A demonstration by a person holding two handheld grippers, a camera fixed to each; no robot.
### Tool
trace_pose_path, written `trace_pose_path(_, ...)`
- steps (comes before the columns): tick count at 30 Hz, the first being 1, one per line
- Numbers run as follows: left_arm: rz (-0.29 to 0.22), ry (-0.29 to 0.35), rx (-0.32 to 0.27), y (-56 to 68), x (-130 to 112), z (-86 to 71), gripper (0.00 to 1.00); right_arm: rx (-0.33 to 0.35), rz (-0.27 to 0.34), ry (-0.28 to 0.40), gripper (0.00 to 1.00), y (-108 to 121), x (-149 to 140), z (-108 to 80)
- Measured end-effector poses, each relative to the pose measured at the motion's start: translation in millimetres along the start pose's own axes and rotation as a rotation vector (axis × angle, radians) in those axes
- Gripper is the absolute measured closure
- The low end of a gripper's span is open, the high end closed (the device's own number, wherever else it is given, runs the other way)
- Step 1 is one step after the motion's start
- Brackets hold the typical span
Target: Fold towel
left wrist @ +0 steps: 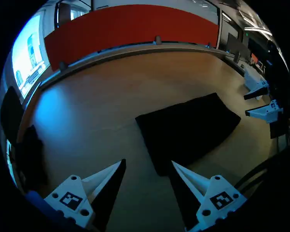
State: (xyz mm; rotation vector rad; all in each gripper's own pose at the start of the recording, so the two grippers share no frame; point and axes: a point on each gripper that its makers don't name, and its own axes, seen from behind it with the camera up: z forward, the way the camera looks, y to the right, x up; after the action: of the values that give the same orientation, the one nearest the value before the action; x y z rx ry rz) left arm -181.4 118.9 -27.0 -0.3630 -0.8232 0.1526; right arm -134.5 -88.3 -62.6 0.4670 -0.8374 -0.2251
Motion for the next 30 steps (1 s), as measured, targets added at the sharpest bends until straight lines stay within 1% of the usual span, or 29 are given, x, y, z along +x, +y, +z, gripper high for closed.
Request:
trace_pose_path(5,-0.009,0.01,0.015,-4.2,-1,-5.2,0.25,0.009,-0.013,0.004,0.0,-1,1,-0.5)
trace_pose_path(9,-0.028,0.016,0.029,-8.1,-5,-10.5,0.24,0.025,-0.036,0.002,0.0,-3,1,0.7)
trace_pose_path(20,-0.08,0.032,0.096,-25.5,-27,-30.0,0.25,0.087,-0.101,-0.008,0.0,-10,2,7.0)
trace_pose_path(26,-0.115,0.037,0.115,-30.5,-39,-39.6,0.25,0.117,-0.133,-0.018,0.0,-15,2,11.5)
trace_pose_path(30,-0.124,0.041,0.129,-34.0,-45,-46.2,0.25,0.139,-0.163,-0.034,0.01,-18,-1,13.7)
